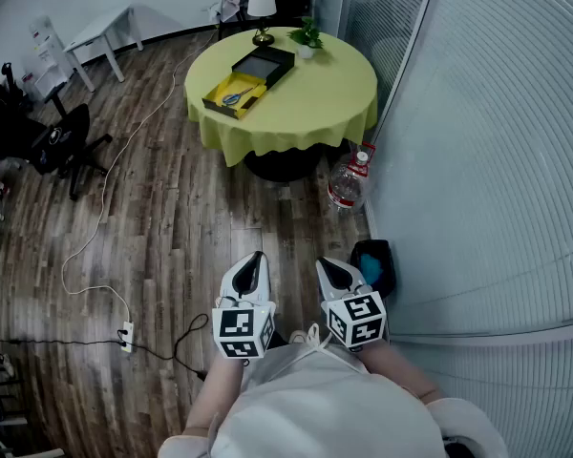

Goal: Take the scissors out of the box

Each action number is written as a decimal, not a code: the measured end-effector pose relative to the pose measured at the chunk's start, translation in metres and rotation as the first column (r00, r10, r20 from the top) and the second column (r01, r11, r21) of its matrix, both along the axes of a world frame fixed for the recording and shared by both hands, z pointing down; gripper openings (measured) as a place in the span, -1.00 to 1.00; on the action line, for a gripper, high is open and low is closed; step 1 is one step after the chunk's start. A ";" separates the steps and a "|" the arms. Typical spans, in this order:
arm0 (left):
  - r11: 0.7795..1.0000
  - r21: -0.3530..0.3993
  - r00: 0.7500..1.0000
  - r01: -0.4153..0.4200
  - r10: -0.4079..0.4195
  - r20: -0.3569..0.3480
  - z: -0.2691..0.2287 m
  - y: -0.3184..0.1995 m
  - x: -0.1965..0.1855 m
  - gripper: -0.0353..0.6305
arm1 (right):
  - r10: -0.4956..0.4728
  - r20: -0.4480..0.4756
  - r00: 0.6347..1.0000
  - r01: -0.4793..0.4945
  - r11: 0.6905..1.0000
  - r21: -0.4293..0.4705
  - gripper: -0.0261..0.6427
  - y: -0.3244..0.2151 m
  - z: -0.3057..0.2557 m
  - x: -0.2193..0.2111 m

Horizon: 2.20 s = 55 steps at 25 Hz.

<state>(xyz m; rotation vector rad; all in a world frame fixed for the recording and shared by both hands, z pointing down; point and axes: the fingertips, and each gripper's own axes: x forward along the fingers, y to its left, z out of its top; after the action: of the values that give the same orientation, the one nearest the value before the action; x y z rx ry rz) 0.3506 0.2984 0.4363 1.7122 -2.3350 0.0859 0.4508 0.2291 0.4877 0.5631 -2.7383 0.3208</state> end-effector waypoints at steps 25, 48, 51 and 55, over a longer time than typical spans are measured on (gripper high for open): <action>0.995 -0.085 0.997 -0.048 0.042 -0.066 0.032 -0.036 -0.074 -0.88 | 0.076 -0.062 0.995 -0.085 0.986 -0.145 -0.93 -0.035 0.038 -0.068; 0.978 -0.111 0.985 -0.175 0.173 -0.025 0.014 -0.102 -0.364 -0.88 | 0.207 -0.136 0.969 -0.227 0.962 -0.152 -0.93 -0.104 0.031 -0.326; 0.980 -0.112 0.986 -0.164 0.159 -0.047 0.020 -0.107 -0.383 -0.88 | 0.202 -0.156 0.967 -0.225 0.963 -0.146 -0.93 -0.114 0.037 -0.343; 0.981 -0.129 0.989 -0.144 0.138 -0.054 0.031 -0.123 -0.413 -0.88 | 0.206 -0.151 0.967 -0.229 0.962 -0.150 -0.93 -0.136 0.043 -0.372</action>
<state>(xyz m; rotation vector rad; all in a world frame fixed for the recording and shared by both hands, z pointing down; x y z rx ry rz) -0.0620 0.1750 0.4673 1.7925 -2.1226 0.2211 0.0792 0.0930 0.5311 0.8109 -2.4947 0.5388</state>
